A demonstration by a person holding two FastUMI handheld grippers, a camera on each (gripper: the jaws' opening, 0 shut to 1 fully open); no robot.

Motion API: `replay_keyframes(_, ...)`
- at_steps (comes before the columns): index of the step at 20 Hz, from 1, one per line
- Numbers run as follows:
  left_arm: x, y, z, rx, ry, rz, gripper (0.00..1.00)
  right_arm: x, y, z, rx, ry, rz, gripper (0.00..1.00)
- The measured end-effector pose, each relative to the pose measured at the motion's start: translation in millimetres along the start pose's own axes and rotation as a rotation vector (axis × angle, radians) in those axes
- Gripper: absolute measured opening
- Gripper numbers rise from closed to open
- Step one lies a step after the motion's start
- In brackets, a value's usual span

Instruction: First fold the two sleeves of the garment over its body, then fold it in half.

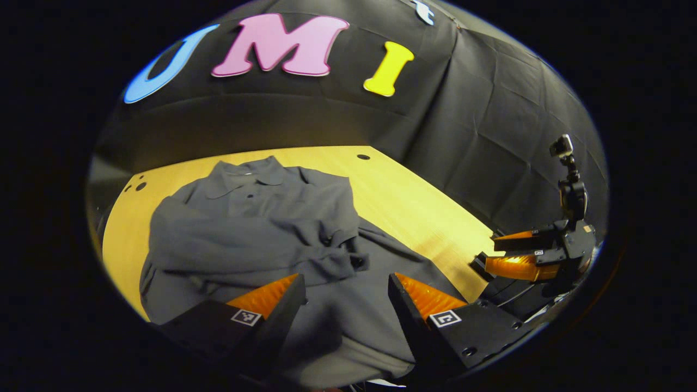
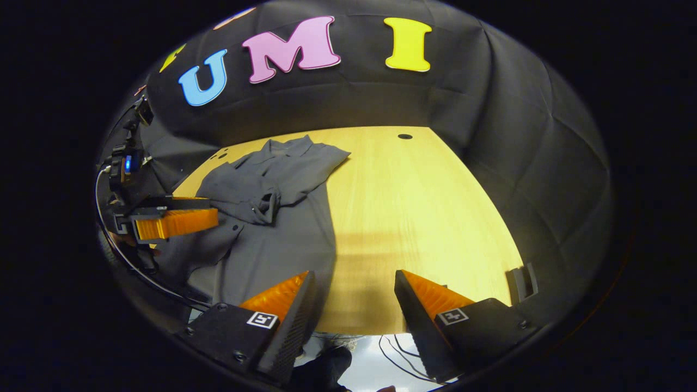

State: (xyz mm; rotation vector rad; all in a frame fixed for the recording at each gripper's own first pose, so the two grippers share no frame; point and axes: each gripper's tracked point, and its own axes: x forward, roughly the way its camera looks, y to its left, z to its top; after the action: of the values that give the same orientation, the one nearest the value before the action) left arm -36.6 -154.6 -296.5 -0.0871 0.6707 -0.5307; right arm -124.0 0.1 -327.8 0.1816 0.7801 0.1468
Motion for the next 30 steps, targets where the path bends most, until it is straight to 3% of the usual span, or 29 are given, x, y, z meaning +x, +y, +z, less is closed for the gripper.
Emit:
replay_keyframes(9,-107.1,97.1,-55.6,-0.028,0.026,0.214,0.96,1.3,53.3,-34.3,-0.055,0.085,0.022,0.90)
replay_keyframes(17,-163.6,175.4,-122.9,-0.099,0.104,0.400,0.96,5.3,50.2,-61.7,-0.018,0.166,-0.045,0.90)
replay_keyframes(21,-172.8,196.3,-149.2,-0.130,0.148,0.441,0.96,8.2,50.9,-74.9,0.006,0.200,-0.057,0.90)
replay_keyframes(24,-166.3,201.6,-164.7,-0.148,0.188,0.430,0.96,13.5,56.7,-80.5,0.007,0.218,-0.050,0.90)
replay_keyframes(30,-152.1,210.1,-186.4,-0.140,0.263,0.424,0.98,33.8,68.2,-90.9,-0.077,0.261,-0.031,0.90)
